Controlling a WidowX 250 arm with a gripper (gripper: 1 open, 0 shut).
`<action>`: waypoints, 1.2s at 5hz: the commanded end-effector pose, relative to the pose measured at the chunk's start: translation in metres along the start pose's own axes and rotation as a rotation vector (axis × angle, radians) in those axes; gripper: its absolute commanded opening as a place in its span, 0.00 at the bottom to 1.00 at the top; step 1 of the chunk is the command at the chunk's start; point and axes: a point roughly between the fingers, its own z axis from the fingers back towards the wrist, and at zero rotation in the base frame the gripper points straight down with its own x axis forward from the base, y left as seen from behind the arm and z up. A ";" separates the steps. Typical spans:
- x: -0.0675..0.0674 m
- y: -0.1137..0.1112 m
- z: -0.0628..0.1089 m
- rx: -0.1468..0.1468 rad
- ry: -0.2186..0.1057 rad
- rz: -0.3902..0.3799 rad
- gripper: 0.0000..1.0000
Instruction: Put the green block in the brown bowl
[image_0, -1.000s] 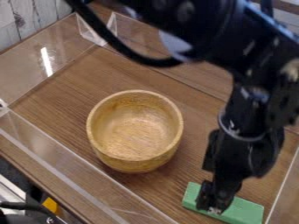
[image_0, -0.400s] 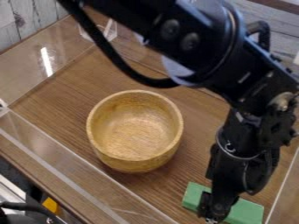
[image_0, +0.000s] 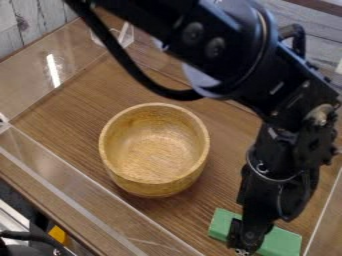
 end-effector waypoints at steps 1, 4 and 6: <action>0.000 0.004 0.003 0.017 -0.019 0.008 1.00; -0.001 0.005 0.002 0.022 -0.027 0.012 1.00; 0.000 0.005 -0.009 0.019 -0.030 0.005 1.00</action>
